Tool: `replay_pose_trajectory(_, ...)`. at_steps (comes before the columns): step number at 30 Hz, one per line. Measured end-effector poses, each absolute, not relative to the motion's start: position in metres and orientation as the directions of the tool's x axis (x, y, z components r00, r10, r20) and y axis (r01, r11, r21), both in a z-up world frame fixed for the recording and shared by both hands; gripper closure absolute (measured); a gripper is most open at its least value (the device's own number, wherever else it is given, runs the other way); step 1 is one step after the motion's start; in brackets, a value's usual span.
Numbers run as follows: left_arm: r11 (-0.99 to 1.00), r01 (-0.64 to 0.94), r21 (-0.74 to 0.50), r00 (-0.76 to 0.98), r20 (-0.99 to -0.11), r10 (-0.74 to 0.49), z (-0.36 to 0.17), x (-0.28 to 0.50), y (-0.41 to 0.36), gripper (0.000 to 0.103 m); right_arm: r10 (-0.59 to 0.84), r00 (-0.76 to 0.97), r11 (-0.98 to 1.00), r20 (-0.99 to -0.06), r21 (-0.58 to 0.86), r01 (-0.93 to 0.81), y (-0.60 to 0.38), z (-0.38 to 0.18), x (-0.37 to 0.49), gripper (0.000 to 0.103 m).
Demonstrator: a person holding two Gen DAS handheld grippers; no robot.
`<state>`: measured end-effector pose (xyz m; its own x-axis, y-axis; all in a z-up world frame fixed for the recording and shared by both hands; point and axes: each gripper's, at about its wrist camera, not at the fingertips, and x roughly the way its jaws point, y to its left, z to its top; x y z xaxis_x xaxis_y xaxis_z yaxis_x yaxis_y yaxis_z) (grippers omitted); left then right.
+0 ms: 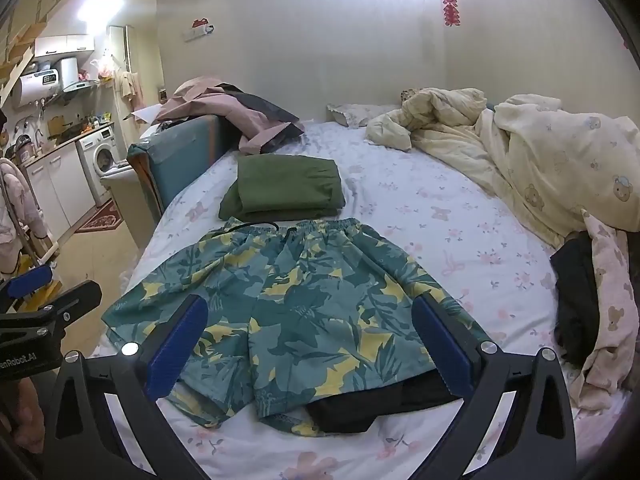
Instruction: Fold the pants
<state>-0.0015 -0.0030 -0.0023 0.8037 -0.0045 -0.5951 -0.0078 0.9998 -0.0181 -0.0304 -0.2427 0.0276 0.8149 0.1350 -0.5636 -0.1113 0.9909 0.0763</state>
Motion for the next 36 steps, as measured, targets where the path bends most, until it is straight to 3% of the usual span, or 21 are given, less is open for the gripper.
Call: replay_pose_trajectory(36, 1.000, -0.017, -0.012, 0.814, -0.581, 0.007, 0.0045, 0.0004, 0.0007, 0.000, 0.145, 0.813, 0.989, -0.564, 0.079, -0.121, -0.2389, 0.0293, -0.0306, 0.000)
